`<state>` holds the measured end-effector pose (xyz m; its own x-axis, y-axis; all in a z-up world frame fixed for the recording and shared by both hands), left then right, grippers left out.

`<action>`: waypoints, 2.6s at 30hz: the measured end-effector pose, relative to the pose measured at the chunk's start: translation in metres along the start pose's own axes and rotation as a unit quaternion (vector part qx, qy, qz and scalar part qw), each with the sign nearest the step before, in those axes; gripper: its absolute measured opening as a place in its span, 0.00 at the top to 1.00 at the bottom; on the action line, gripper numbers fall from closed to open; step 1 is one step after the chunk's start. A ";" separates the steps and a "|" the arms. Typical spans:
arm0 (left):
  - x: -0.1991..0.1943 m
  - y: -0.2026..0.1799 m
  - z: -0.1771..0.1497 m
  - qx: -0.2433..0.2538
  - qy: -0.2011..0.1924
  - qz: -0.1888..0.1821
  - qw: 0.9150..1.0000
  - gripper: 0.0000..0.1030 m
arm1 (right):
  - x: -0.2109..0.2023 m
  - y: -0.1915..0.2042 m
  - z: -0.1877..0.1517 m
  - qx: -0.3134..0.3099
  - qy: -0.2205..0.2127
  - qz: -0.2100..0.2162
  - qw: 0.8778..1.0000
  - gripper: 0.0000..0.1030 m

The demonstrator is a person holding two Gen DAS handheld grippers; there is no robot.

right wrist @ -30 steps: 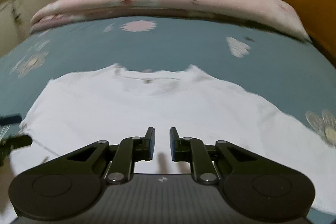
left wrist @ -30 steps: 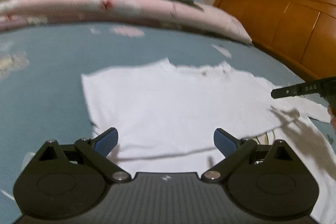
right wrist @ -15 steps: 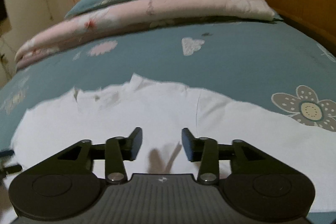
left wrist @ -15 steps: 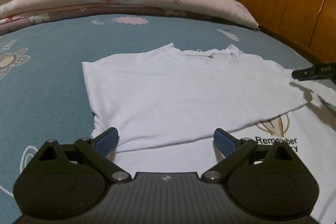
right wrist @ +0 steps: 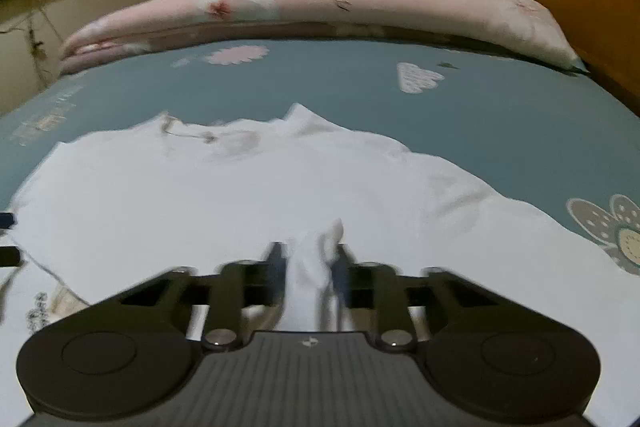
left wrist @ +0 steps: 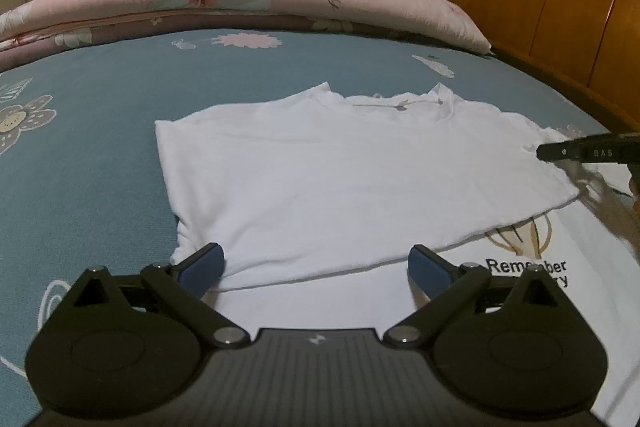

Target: Fold clothes

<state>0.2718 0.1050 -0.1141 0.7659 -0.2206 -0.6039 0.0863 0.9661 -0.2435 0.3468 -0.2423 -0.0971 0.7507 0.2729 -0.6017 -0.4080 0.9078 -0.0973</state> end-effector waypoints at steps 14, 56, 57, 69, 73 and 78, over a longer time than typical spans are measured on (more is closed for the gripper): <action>-0.007 0.006 0.006 -0.022 -0.006 -0.011 1.000 0.05 | 0.016 0.000 0.018 -0.014 0.042 -0.066 0.997 0.59; -0.022 0.022 0.014 -0.057 -0.036 -0.035 0.997 0.05 | 0.066 0.092 0.087 -0.148 -0.001 0.144 0.979 0.86; -0.023 0.023 0.015 -0.059 -0.036 -0.036 0.997 0.05 | 0.069 0.100 0.087 -0.151 0.007 0.161 0.975 0.83; -0.047 0.071 0.027 -0.116 -0.062 0.032 0.991 0.04 | 0.063 0.139 0.096 -0.131 0.008 0.128 0.983 0.75; -0.065 0.119 0.027 -0.204 -0.084 0.092 0.971 0.05 | 0.050 0.185 0.106 -0.174 -0.015 0.173 0.969 0.76; -0.065 0.143 0.024 -0.231 -0.076 0.146 0.959 0.05 | 0.072 0.241 0.113 -0.194 -0.012 0.219 0.956 0.79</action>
<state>0.2495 0.2605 -0.0913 0.8016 0.1073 -0.5882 -0.4108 0.8137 -0.4113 0.3610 0.0321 -0.0740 0.4741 0.6107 -0.6342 -0.8441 0.5203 -0.1299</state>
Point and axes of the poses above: each gripper's, at about its wrist camera, not at the fingertips, and x roughly the way its jaws point, y to its left, z to its top, the point moved 1 cm from there along x, roughly the way its jaws point, and after that the axes turned 11 degrees about -x, right-handed, at the moved point
